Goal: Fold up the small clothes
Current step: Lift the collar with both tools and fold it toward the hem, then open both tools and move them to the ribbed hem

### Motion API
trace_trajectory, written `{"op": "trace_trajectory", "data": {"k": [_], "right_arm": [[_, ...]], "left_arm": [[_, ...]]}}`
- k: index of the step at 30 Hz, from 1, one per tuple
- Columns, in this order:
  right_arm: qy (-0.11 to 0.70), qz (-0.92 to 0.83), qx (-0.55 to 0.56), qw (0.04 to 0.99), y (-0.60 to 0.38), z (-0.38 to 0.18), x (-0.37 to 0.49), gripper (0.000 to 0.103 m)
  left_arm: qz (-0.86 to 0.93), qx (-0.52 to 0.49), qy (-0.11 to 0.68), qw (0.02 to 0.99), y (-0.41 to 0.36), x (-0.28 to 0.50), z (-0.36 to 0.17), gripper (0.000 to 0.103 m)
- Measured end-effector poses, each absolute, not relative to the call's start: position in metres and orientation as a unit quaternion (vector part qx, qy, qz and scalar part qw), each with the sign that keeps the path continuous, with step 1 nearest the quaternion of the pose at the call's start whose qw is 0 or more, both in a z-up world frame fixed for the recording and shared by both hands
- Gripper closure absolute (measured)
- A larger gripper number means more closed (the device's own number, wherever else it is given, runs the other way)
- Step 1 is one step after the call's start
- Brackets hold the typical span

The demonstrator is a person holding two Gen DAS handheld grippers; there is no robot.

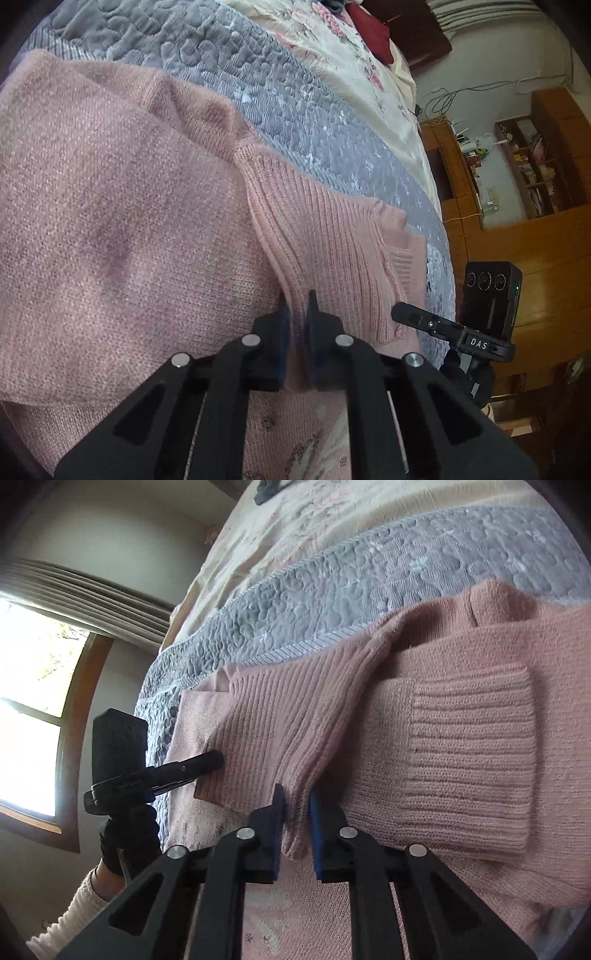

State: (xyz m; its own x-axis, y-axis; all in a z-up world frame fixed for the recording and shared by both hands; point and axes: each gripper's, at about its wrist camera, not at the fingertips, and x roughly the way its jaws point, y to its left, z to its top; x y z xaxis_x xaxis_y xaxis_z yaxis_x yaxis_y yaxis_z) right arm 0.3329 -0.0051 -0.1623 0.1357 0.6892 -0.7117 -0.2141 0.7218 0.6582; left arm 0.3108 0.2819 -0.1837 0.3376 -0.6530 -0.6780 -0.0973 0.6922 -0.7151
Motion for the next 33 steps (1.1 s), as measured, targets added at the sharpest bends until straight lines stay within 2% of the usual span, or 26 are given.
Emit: {"op": "trace_trajectory", "data": {"k": [4,8,14,15,16,18,24,26,29,33], "right_arm": [[0.567,0.309,0.182,0.741,-0.008,-0.153,0.335,0.091],[0.594,0.287,0.158,0.735,-0.001,-0.178,0.336,0.092],[0.591,0.277,0.172,0.738,-0.008,-0.194,0.332,0.093],[0.589,0.274,0.167,0.742,-0.008,-0.191,0.331,0.092],[0.585,0.27,0.162,0.747,-0.009,-0.185,0.327,0.086],[0.568,0.259,0.158,0.765,-0.014,-0.168,0.314,0.078],[0.516,0.243,0.13,0.811,-0.041,-0.116,0.21,0.068],[0.512,0.231,0.118,0.819,-0.049,-0.106,0.165,0.065],[0.509,0.208,0.101,0.829,-0.062,-0.096,0.099,0.061],[0.514,0.17,0.094,0.835,-0.079,-0.085,0.03,0.052]], "left_arm": [[-0.192,-0.352,0.516,0.757,0.295,0.312,-0.172,0.096],[-0.18,-0.321,0.556,0.745,0.286,0.313,-0.194,0.096],[-0.17,-0.323,0.55,0.751,0.285,0.307,-0.197,0.093],[-0.163,-0.313,0.553,0.755,0.282,0.305,-0.193,0.091],[-0.153,-0.304,0.555,0.759,0.279,0.303,-0.187,0.088],[-0.128,-0.285,0.552,0.773,0.277,0.292,-0.171,0.073],[-0.062,-0.16,0.514,0.84,0.273,0.191,-0.116,0.054],[-0.036,-0.134,0.51,0.849,0.274,0.145,-0.105,0.052],[0.002,-0.118,0.51,0.852,0.283,0.076,-0.092,0.047],[0.035,-0.147,0.52,0.841,0.301,0.01,-0.083,0.044]]}}
